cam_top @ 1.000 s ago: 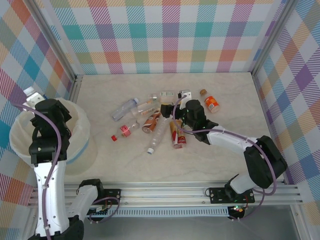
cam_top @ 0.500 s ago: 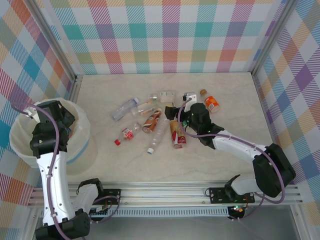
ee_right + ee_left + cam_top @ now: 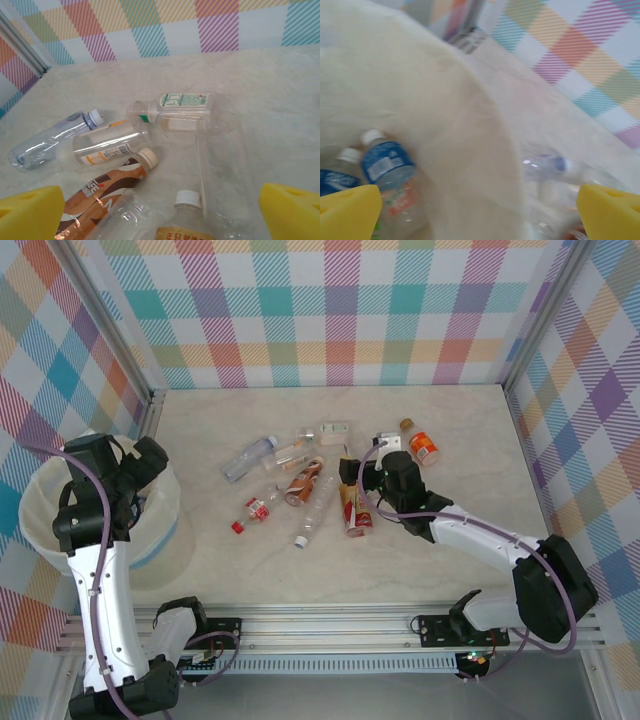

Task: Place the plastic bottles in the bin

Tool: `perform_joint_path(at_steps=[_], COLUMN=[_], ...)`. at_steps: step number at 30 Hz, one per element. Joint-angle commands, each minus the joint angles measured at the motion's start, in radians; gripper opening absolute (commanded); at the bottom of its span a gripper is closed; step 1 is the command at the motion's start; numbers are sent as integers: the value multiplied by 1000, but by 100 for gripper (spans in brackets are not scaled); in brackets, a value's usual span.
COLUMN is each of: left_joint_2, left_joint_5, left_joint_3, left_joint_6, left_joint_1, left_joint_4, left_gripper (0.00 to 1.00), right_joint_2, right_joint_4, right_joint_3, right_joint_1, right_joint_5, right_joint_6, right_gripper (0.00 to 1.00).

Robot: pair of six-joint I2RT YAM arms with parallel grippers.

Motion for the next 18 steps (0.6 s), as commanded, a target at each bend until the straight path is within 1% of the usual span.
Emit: perform_joint_path(at_steps=[1,3,9,11,13,14,15,18], left_joint_2=[4,20,81,107,135,147,159,186], left_joint_5=[257,318,401,423,439,445,451,451], left_joint_3=[35,39,40,38,37,33,26,-4], left_joint_6=[-29,-36,-7,9,16,16,13,4], left_joint_1=[-17,-54,-223,-280,-332,-350,-373,-415], left_joint_4=[106,141,257,288,317,331,351,409], left_gripper=[100,100,100,100,100,100,100,100], right_joint_2=[-39,-57,-88,-102,-126,-133,-137,-120], right_joint_4=[-95,-142,-341,-355,-307,-302,-318,-404], right_joint_3=[-26,-31,-29,-37,-66,-71,-71,-55], right_joint_1=[1,1,1,1,1,3,8,49], right_joint_5=[73,78,52,-19,-194,-245,-272,-220], right_joint_6=[52,80,124,94,12,-5,-8,32], right_gripper=[100,100,100,100,100,100,99,98])
